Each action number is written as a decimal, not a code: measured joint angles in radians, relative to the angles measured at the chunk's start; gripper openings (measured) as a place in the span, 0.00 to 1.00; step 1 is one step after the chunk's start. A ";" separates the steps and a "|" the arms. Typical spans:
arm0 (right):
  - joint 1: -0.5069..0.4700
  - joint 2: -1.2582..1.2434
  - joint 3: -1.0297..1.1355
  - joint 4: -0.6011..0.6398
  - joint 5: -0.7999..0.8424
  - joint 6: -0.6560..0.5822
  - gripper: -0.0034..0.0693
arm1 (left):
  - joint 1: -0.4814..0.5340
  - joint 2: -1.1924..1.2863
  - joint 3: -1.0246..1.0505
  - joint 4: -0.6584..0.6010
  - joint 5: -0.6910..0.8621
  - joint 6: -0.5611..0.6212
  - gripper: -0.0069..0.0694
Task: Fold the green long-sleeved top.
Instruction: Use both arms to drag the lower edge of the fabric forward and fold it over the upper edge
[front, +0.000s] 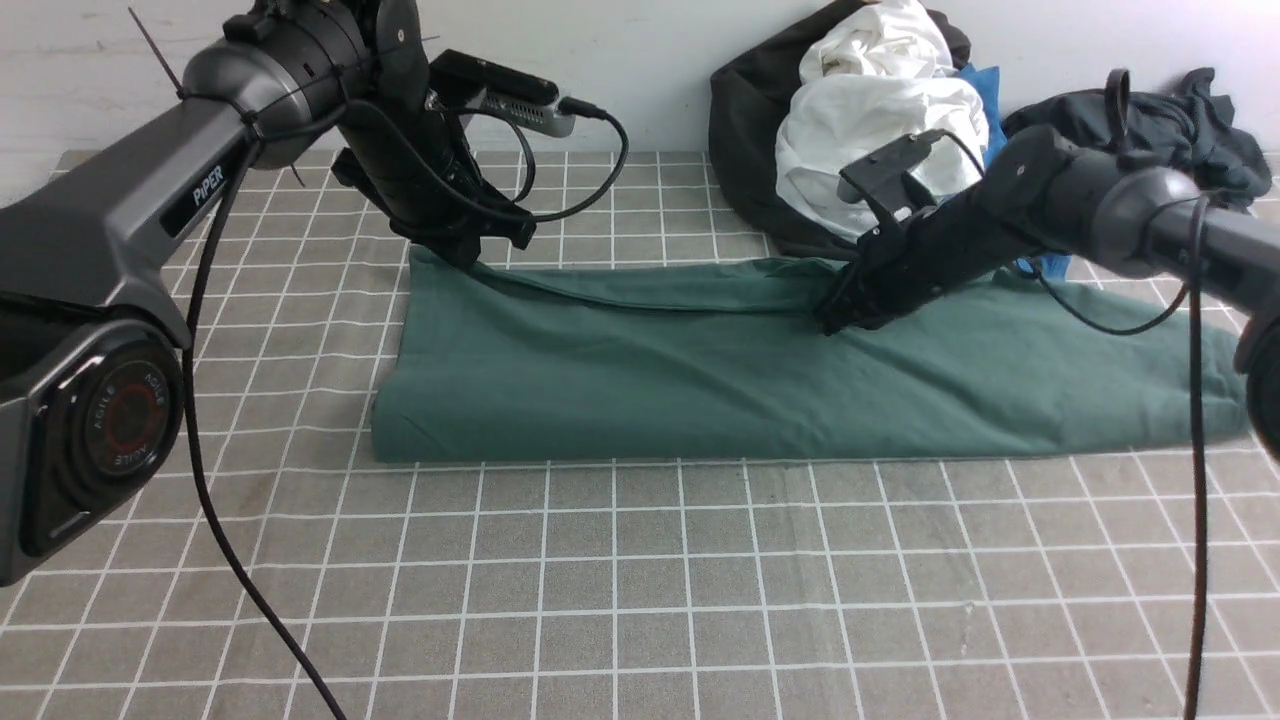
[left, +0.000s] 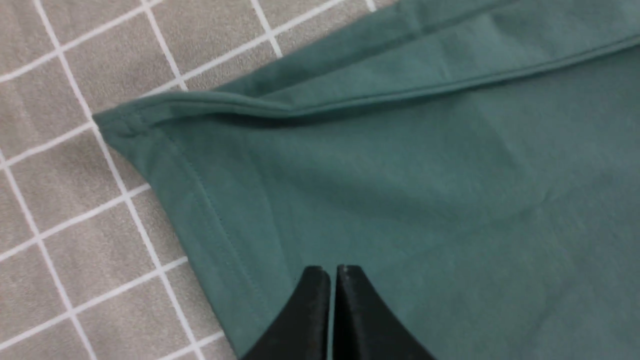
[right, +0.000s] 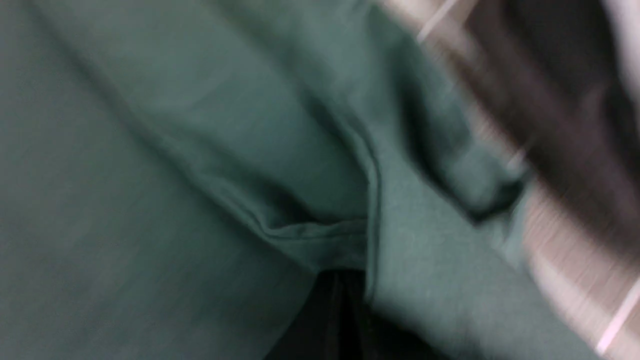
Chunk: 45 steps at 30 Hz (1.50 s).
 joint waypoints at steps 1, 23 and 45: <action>0.004 0.009 0.000 0.014 -0.065 -0.004 0.03 | 0.000 -0.003 0.000 0.000 0.005 0.002 0.08; -0.073 -0.109 0.001 0.217 0.211 0.092 0.07 | -0.003 -0.260 -0.001 -0.079 0.143 0.045 0.08; 0.076 0.115 -0.057 0.640 -0.565 -0.228 0.10 | -0.119 -0.024 0.152 -0.145 0.126 0.089 0.08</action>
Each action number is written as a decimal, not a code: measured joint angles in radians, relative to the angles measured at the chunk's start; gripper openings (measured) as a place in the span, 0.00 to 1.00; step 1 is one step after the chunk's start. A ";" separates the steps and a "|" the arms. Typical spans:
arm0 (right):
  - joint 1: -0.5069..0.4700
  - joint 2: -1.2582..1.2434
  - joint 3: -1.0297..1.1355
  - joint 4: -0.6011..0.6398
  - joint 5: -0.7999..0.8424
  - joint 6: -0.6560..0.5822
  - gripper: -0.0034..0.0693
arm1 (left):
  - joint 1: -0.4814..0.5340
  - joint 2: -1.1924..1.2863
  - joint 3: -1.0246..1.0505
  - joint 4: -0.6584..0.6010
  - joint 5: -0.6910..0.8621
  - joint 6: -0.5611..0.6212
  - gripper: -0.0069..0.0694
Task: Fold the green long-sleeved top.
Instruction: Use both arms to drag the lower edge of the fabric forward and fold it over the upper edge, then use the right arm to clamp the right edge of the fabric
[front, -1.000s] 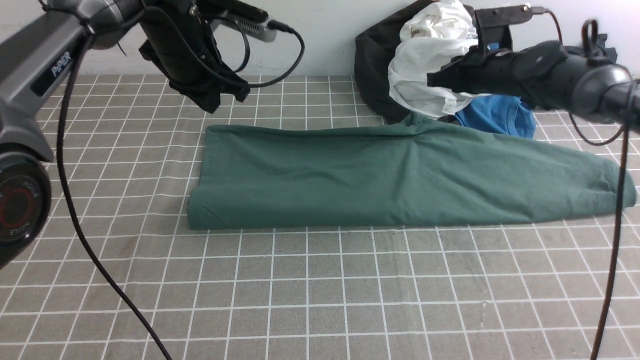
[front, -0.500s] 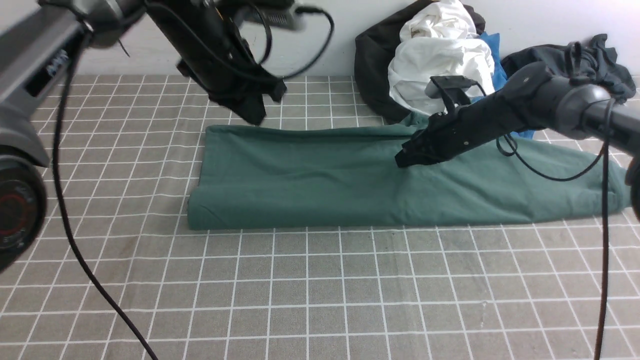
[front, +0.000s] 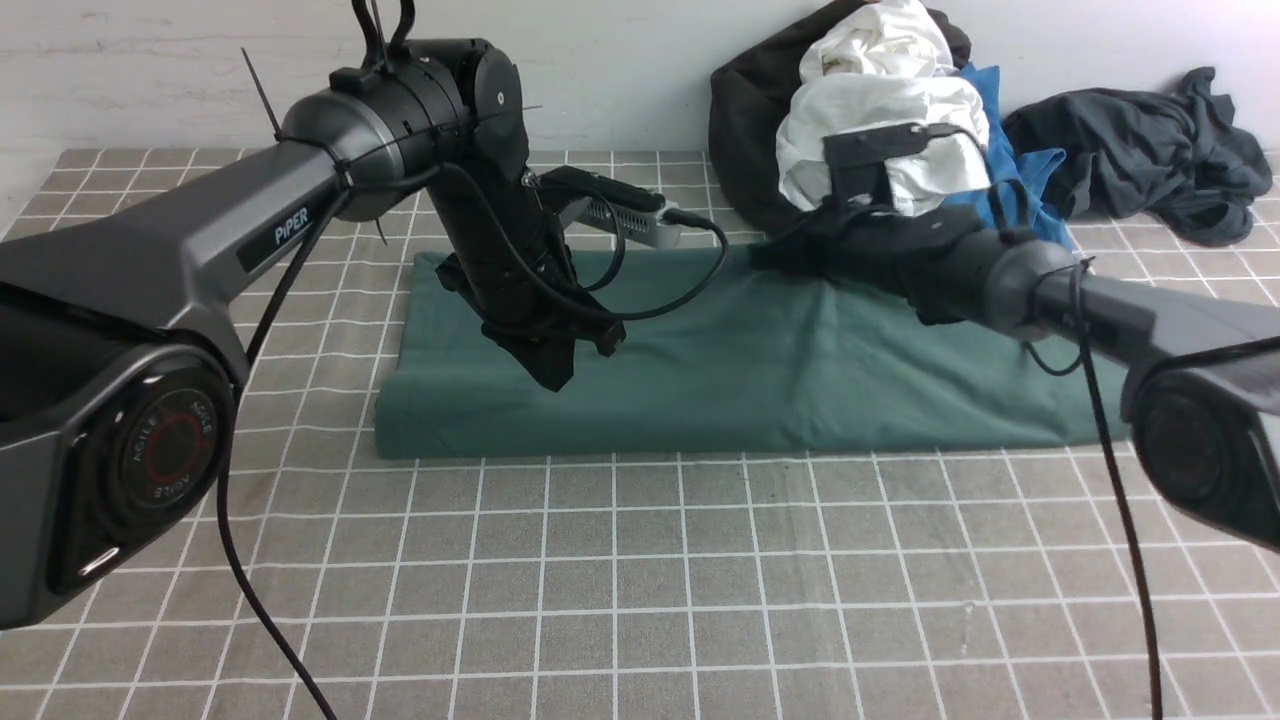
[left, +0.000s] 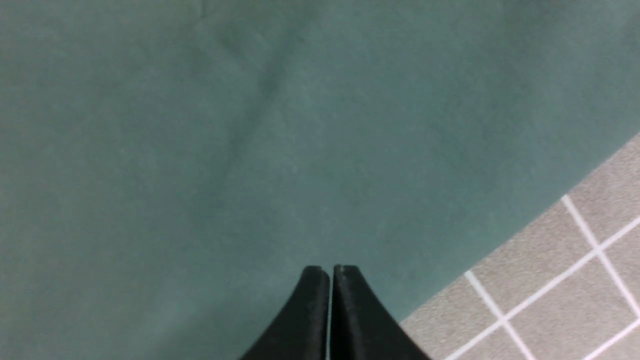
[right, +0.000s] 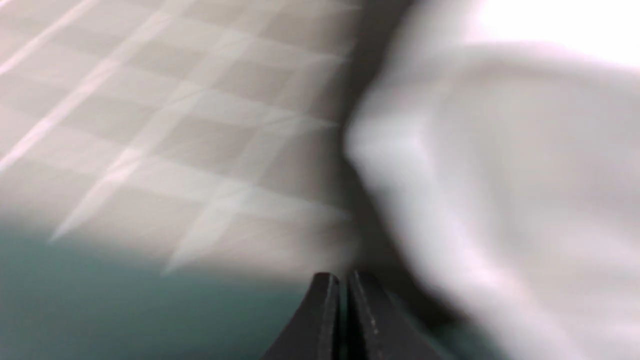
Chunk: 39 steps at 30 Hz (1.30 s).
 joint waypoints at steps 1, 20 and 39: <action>-0.038 -0.026 -0.001 0.039 0.027 -0.002 0.12 | 0.000 -0.009 0.000 0.011 0.000 0.000 0.08; -0.418 -0.418 0.065 -1.186 1.096 0.960 0.58 | 0.000 -0.680 0.294 0.069 0.010 0.003 0.08; -0.530 -0.258 0.147 -0.955 1.078 0.908 0.16 | 0.000 -1.221 1.036 0.374 -0.032 -0.223 0.08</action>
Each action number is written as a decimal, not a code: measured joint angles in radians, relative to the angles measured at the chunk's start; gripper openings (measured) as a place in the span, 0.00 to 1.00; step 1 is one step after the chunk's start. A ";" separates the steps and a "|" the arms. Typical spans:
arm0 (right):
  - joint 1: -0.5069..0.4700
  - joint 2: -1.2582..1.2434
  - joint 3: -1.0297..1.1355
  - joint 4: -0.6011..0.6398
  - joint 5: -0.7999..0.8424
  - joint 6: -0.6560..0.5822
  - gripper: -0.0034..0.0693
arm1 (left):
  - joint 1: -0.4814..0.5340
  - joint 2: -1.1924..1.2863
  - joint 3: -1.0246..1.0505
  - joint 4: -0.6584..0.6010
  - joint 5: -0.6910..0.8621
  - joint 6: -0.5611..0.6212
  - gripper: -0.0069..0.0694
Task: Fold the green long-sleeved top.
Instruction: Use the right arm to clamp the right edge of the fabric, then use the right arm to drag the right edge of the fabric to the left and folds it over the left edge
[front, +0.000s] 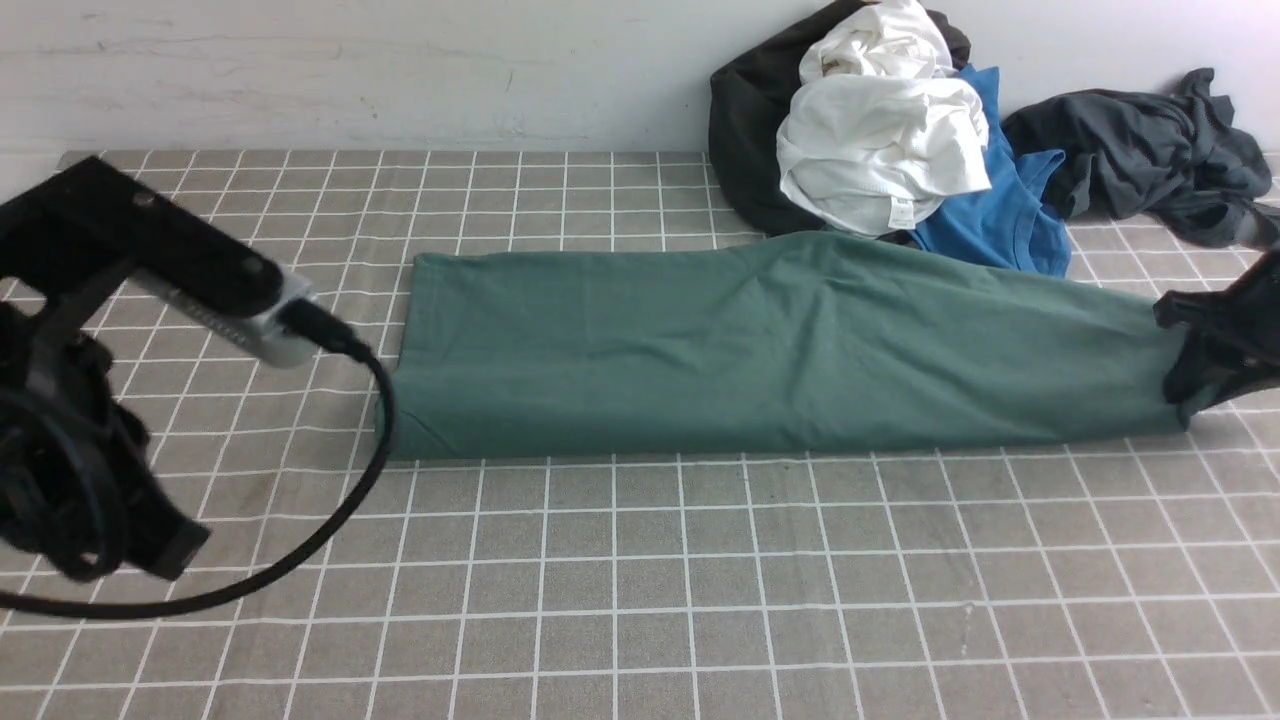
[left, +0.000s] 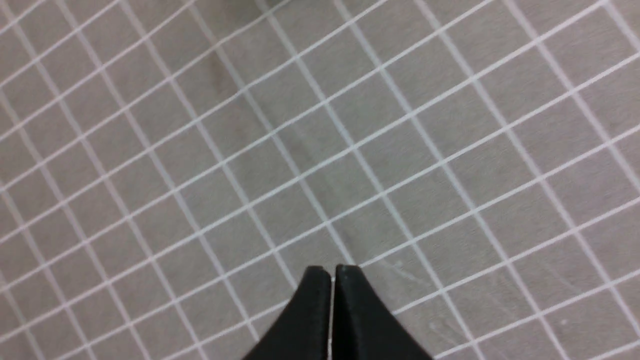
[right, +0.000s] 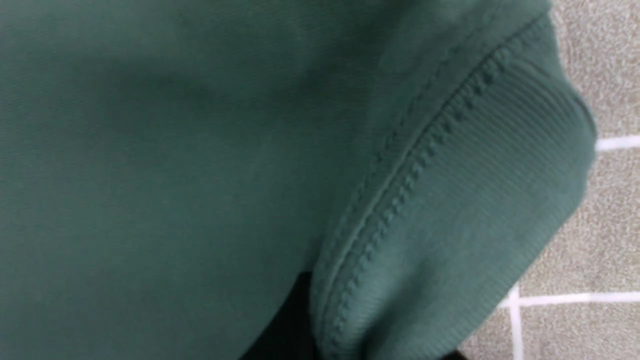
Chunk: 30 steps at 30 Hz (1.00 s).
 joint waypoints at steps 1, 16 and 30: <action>0.000 -0.006 -0.009 -0.011 0.007 -0.002 0.11 | 0.000 -0.032 0.032 0.042 0.007 -0.044 0.08; 0.201 -0.354 -0.208 -0.128 0.039 0.088 0.08 | 0.000 -0.385 0.526 0.102 -0.242 -0.327 0.08; 0.889 0.016 -0.234 -0.065 -0.139 0.145 0.23 | 0.000 -0.385 0.528 0.071 -0.363 -0.328 0.08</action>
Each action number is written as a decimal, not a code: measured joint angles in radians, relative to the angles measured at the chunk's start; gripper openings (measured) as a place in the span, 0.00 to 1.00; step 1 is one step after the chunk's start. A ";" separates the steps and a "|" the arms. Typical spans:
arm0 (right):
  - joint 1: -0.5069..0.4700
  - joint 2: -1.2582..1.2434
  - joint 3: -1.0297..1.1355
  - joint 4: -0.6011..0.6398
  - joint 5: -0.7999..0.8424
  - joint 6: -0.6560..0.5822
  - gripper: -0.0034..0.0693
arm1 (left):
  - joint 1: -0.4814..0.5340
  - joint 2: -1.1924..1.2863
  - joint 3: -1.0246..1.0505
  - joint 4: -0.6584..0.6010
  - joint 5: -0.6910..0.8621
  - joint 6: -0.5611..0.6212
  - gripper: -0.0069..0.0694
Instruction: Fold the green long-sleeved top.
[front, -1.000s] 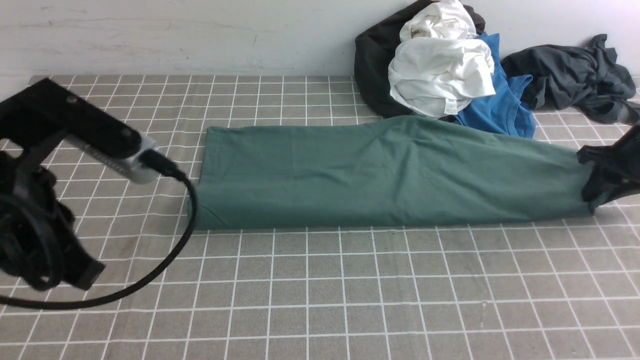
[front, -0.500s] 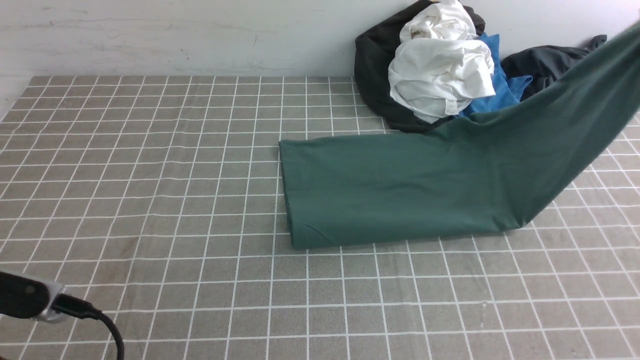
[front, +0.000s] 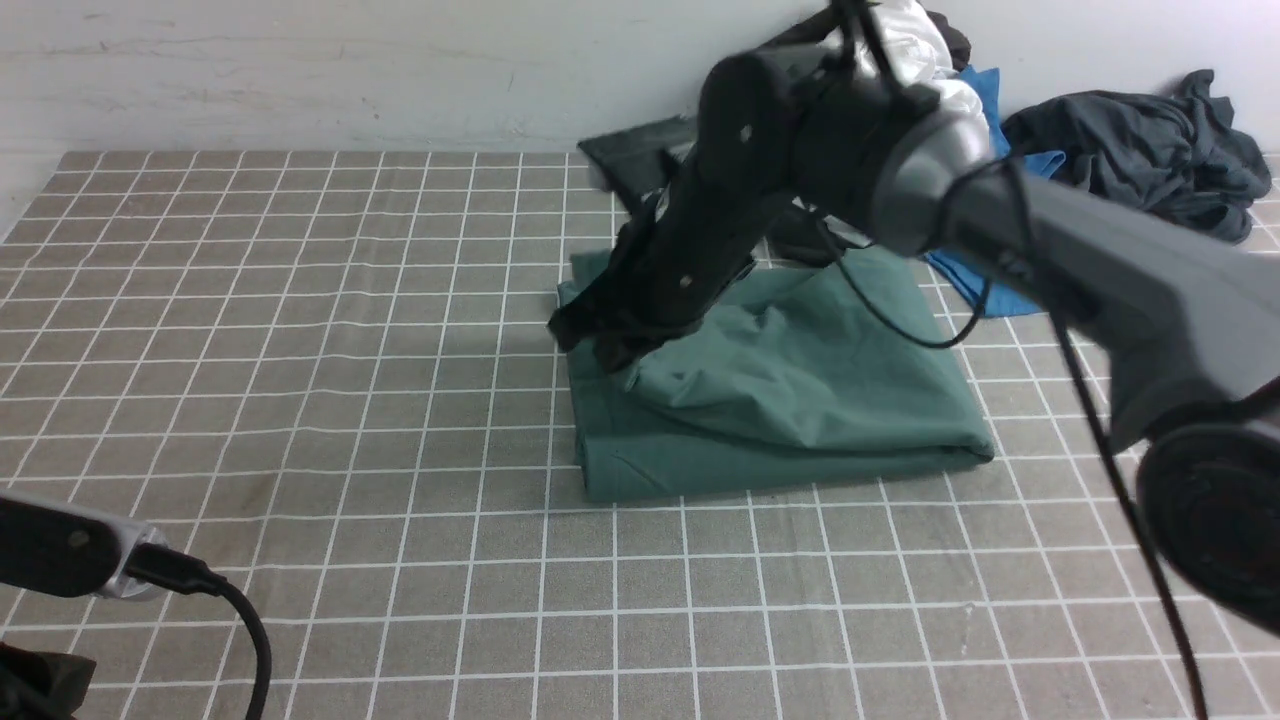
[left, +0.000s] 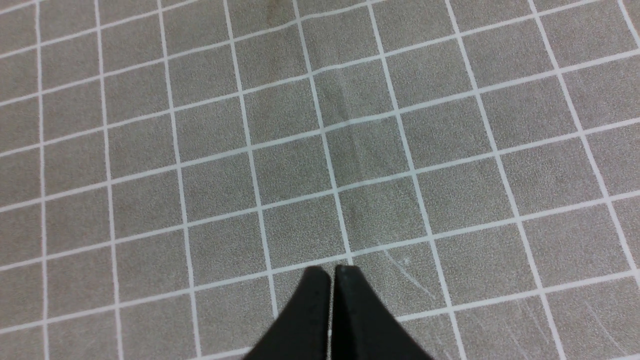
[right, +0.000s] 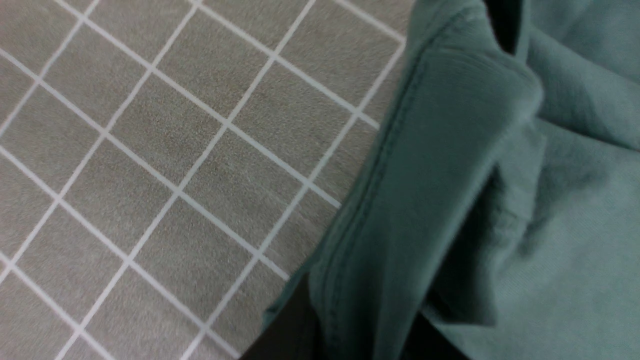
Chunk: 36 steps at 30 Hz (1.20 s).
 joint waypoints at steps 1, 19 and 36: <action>0.002 0.004 -0.004 0.002 -0.002 0.000 0.24 | 0.000 0.000 0.000 0.000 0.000 0.000 0.08; 0.000 0.062 -0.151 -0.022 0.169 0.046 0.25 | 0.000 -0.069 0.000 -0.024 -0.020 0.004 0.08; 0.027 -0.182 -0.318 -0.061 0.174 0.023 0.03 | 0.000 -0.665 0.190 -0.021 -0.327 0.117 0.08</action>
